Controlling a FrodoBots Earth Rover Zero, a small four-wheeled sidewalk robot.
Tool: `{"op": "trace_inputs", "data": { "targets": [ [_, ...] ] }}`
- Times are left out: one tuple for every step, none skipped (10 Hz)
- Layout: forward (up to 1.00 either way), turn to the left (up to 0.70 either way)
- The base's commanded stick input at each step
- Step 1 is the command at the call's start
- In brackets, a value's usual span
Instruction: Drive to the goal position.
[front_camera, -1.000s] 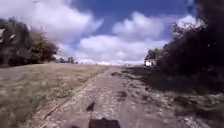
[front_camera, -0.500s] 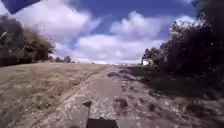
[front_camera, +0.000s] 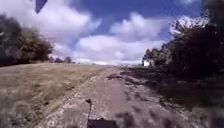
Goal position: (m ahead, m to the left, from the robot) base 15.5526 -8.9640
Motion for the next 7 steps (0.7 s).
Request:
{"op": "trace_inputs", "data": {
  "targets": [
    [1.00, -0.32],
    [1.00, -0.32],
    [1.00, -0.32],
    [1.00, -0.32],
    [1.00, -0.21],
    [1.00, -0.12],
    [1.00, -0.05]
  ]
}}
